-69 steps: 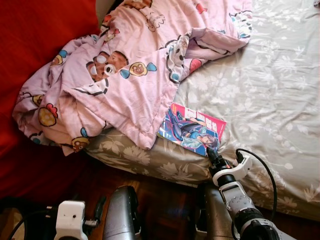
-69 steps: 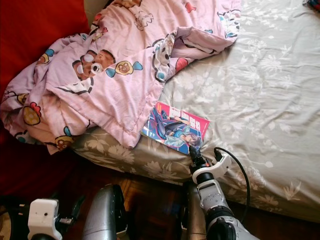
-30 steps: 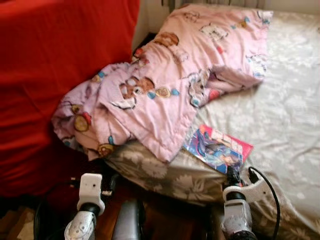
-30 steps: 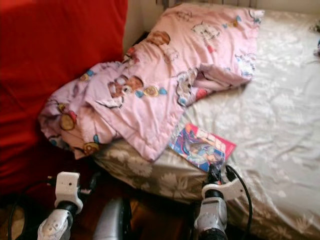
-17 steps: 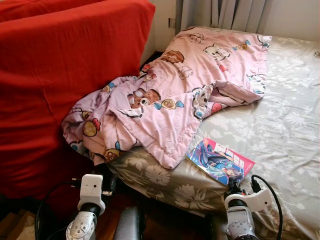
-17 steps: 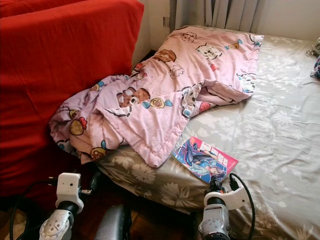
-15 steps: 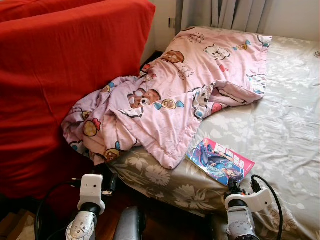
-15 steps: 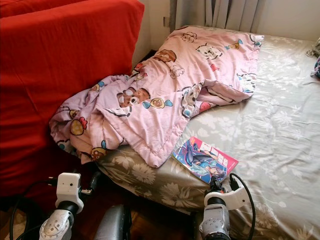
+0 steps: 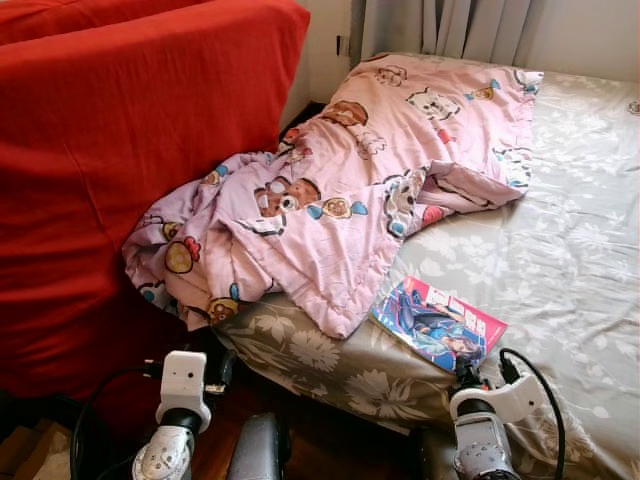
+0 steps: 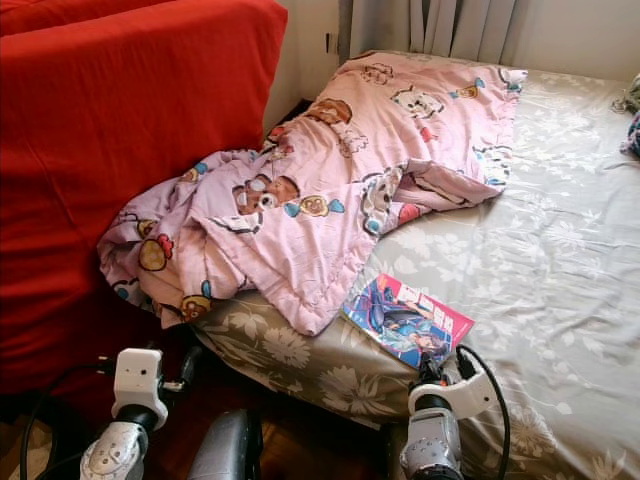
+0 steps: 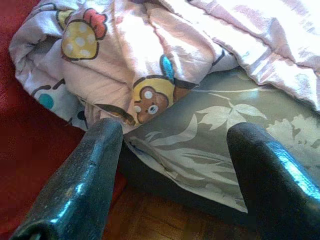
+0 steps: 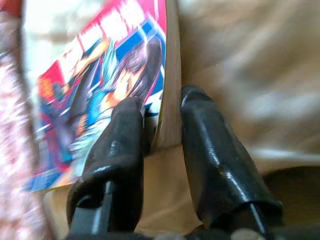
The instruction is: Clean up the room
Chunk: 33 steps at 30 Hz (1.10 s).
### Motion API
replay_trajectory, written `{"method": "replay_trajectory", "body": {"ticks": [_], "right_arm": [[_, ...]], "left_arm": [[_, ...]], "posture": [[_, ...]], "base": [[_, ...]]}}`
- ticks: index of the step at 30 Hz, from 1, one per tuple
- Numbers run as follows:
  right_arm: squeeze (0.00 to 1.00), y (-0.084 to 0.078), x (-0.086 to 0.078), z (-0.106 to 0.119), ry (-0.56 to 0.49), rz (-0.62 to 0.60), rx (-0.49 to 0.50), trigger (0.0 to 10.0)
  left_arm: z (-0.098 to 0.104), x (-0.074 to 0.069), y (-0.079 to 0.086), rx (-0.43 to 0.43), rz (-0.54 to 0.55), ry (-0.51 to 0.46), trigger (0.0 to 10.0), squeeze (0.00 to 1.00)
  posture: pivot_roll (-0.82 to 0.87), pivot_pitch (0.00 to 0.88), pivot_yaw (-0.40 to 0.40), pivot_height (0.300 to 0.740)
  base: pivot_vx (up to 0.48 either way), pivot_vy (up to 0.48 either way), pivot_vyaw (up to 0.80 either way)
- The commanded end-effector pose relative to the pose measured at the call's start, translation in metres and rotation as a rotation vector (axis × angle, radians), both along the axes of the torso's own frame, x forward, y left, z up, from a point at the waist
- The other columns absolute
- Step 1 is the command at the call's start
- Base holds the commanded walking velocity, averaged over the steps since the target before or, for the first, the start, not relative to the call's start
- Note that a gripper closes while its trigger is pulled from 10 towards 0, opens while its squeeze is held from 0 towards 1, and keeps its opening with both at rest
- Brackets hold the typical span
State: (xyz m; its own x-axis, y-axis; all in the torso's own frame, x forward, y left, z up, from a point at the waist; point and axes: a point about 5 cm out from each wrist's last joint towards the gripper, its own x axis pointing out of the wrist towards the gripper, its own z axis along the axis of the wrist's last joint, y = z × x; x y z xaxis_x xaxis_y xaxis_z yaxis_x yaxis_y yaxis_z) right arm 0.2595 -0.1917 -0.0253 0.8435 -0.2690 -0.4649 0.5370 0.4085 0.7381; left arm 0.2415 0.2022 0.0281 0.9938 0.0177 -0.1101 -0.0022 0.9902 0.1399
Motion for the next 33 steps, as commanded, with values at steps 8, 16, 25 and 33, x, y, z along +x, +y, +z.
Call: {"method": "replay_trajectory", "body": {"ticks": [8, 16, 25, 33], "right_arm": [[0.00, -0.001, -0.002, -0.001, -0.017, -0.019, 0.012, 0.0], [0.00, 0.001, 0.003, 0.004, -0.047, 0.030, -0.023, 10.0], [1.00, 0.004, 0.009, 0.009, -0.080, 0.032, -0.013, 10.0], [1.00, 0.008, 0.011, 0.008, -0.112, 0.084, 0.023, 10.0]], "left_arm": [[-0.005, -0.003, 0.004, 0.004, 0.008, 0.020, 10.0, 0.00], [-0.007, -0.004, 0.004, 0.006, 0.008, 0.023, 10.0, 0.00], [-0.007, -0.007, 0.005, 0.008, 0.008, 0.025, 10.0, 0.00], [-0.007, -0.015, 0.012, 0.022, 0.008, 0.031, 10.0, 0.00]], "posture": [[0.10, 0.083, 0.010, 0.589], [0.10, 0.088, 0.010, 0.589], [0.10, 0.106, 0.015, 0.589], [0.13, 0.150, 0.037, 0.589]], "base": [[0.000, 0.000, 0.00], [0.000, 0.000, 0.00], [0.000, 0.000, 0.00], [0.000, 0.000, 0.00]]}}
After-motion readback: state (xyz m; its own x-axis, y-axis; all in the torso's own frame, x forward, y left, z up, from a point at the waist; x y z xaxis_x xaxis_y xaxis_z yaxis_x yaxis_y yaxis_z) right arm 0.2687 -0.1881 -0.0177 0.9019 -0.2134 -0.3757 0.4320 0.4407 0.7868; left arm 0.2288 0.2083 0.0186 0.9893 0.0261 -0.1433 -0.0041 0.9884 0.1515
